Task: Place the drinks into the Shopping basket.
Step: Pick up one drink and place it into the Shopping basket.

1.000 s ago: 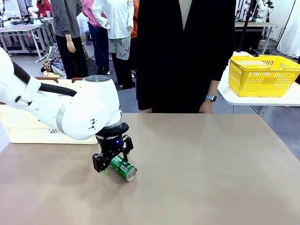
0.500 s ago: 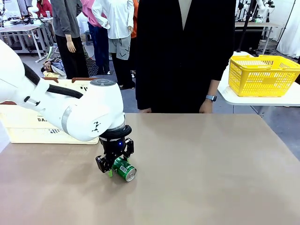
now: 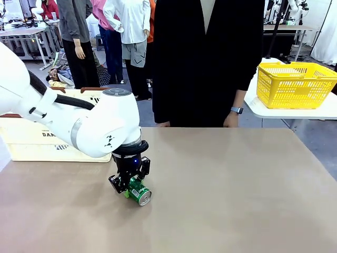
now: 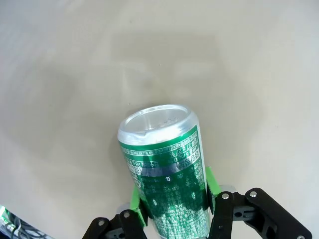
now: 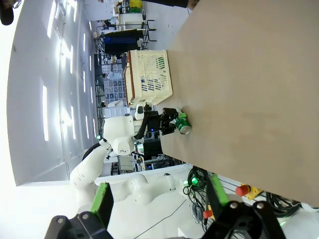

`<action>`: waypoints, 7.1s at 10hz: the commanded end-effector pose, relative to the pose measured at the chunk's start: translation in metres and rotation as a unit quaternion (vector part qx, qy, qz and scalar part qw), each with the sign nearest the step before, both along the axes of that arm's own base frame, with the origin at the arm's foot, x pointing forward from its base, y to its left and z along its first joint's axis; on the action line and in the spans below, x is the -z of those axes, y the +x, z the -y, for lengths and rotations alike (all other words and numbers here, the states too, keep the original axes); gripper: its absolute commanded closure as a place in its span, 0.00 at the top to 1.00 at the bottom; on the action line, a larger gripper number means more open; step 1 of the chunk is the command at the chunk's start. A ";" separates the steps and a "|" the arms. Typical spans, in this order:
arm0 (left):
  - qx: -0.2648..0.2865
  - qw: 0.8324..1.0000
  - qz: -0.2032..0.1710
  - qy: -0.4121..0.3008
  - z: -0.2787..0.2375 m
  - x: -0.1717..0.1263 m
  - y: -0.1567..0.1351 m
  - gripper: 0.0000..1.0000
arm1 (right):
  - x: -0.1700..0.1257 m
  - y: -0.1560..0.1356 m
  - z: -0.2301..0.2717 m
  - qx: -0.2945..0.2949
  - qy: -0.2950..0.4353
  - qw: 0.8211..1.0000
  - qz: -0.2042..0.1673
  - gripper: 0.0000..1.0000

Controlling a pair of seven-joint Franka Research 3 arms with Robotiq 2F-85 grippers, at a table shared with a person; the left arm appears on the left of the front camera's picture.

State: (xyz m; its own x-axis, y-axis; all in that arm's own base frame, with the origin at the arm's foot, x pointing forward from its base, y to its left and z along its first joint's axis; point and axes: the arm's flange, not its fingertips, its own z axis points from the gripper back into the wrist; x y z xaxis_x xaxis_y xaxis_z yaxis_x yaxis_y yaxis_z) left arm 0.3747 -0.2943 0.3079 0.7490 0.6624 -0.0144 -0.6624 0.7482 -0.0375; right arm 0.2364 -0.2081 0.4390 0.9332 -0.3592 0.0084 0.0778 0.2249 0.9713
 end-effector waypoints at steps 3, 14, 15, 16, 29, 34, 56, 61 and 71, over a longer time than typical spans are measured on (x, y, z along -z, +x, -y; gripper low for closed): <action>0.008 1.000 0.006 0.016 0.006 -0.009 0.000 0.00 | -0.001 -0.001 0.003 -0.009 -0.004 1.000 0.005 1.00; 0.215 0.973 0.077 -0.037 -0.009 -0.252 -0.005 0.00 | -0.001 -0.001 0.003 -0.009 -0.004 1.000 0.005 1.00; 0.222 0.972 0.071 -0.039 -0.012 -0.251 -0.004 0.00 | -0.001 -0.001 0.003 -0.009 -0.004 1.000 0.005 1.00; 0.253 0.963 0.082 -0.033 -0.031 -0.275 0.022 0.00 | -0.001 -0.001 0.003 -0.009 -0.004 1.000 0.005 1.00; 0.354 0.935 -0.004 0.019 -0.199 -0.184 0.246 0.00 | -0.001 -0.001 0.003 -0.009 -0.004 1.000 0.005 1.00; 0.339 0.940 0.019 0.029 -0.207 -0.124 0.236 0.00 | -0.001 -0.001 0.003 -0.009 -0.004 1.000 0.005 1.00; 0.474 0.802 0.162 -0.326 -0.234 -0.302 0.051 1.00 | -0.001 -0.001 0.003 -0.009 -0.004 1.000 0.005 1.00; 0.375 0.576 0.400 -0.606 -0.402 -0.207 -0.089 1.00 | -0.001 -0.001 0.003 -0.009 -0.004 1.000 0.005 1.00; 0.338 0.569 0.440 -0.607 -0.430 -0.185 -0.124 1.00 | -0.001 -0.001 0.003 -0.009 -0.004 1.000 0.005 1.00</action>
State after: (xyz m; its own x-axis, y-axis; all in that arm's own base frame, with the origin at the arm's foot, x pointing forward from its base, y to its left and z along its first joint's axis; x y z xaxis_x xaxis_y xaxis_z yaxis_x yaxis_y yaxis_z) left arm 0.2531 0.1367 0.4973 0.9001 0.1282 0.4165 0.4300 -0.1063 -0.8966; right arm 0.2366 -0.2087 0.4389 0.9336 -0.3583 0.0072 0.0787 0.2245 0.9713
